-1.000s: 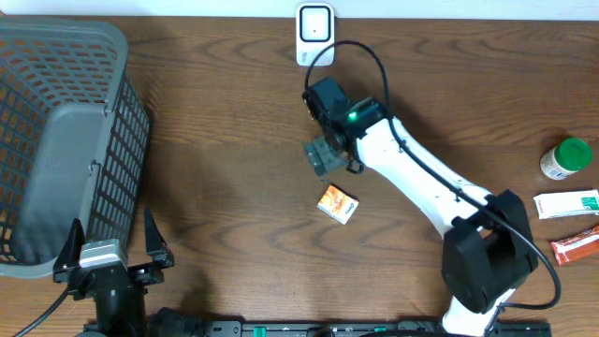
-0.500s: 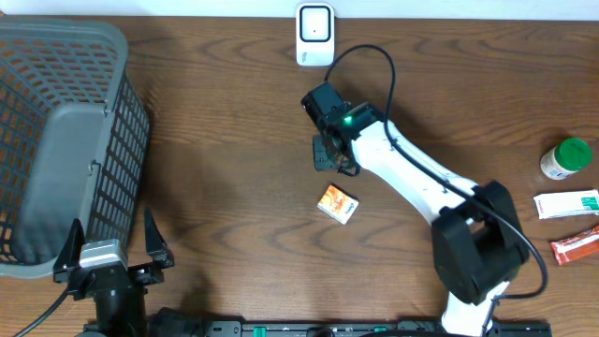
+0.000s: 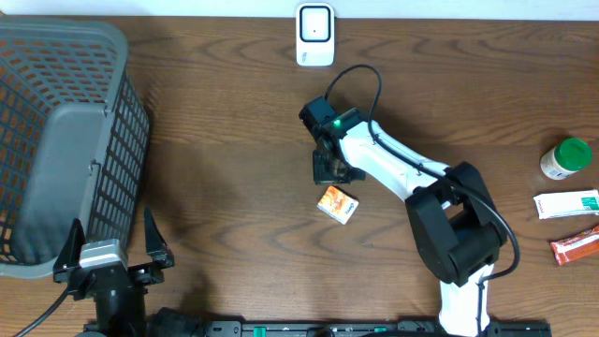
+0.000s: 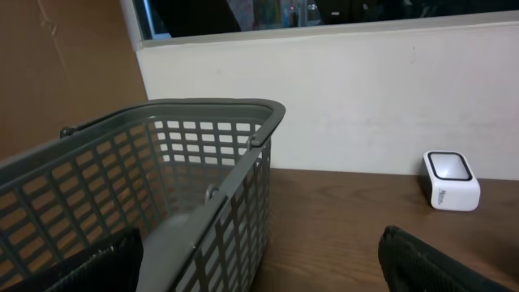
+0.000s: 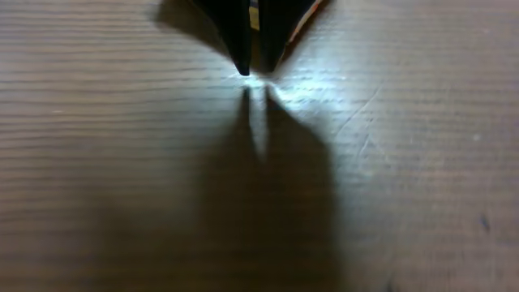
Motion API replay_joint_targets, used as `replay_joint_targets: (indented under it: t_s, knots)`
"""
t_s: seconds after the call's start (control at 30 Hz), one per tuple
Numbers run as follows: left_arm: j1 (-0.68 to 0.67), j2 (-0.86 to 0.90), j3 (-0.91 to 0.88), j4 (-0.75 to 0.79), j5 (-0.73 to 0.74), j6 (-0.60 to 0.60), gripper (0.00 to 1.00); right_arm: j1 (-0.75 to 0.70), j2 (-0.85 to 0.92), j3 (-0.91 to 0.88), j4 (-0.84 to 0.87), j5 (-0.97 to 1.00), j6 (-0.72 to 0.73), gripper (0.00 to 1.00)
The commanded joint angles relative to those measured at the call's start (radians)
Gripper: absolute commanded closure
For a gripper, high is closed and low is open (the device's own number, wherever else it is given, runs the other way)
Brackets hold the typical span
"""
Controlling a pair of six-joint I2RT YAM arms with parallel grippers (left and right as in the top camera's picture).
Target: Scan the item barcode
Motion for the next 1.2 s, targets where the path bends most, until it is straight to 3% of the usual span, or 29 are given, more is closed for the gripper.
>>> replay_joint_targets:
  t_s: [0.0,0.2,0.37,0.47,0.63,0.87,1.17]
  knots:
    - [-0.004,-0.008,-0.003,0.004,0.006,0.013,0.09,0.008,0.010,-0.006,-0.001,-0.118,-0.138,0.99]
    - [-0.004,-0.008,-0.003,0.004,0.006,0.013,0.09,0.054,0.010,-0.006,-0.085,-0.216,-0.422,0.99]
    - [-0.004,-0.008,-0.003,0.004,0.006,0.013,0.09,0.106,0.010,-0.006,-0.268,-0.194,-0.607,0.99]
    - [-0.004,-0.008,-0.003,0.004,0.006,0.013,0.09,0.130,0.010,-0.006,-0.351,-0.061,-0.581,0.99]
    - [-0.004,-0.008,-0.003,0.004,0.006,0.013,0.09,0.143,0.009,-0.005,-0.451,0.217,-0.397,0.99]
    - [-0.004,-0.008,-0.003,0.004,0.006,0.013,0.09,0.144,0.007,-0.005,-0.436,0.155,-0.393,0.99]
    - [-0.004,-0.008,-0.003,0.004,0.006,0.013,0.09,0.158,-0.055,-0.005,-0.434,-0.061,-0.422,0.99]
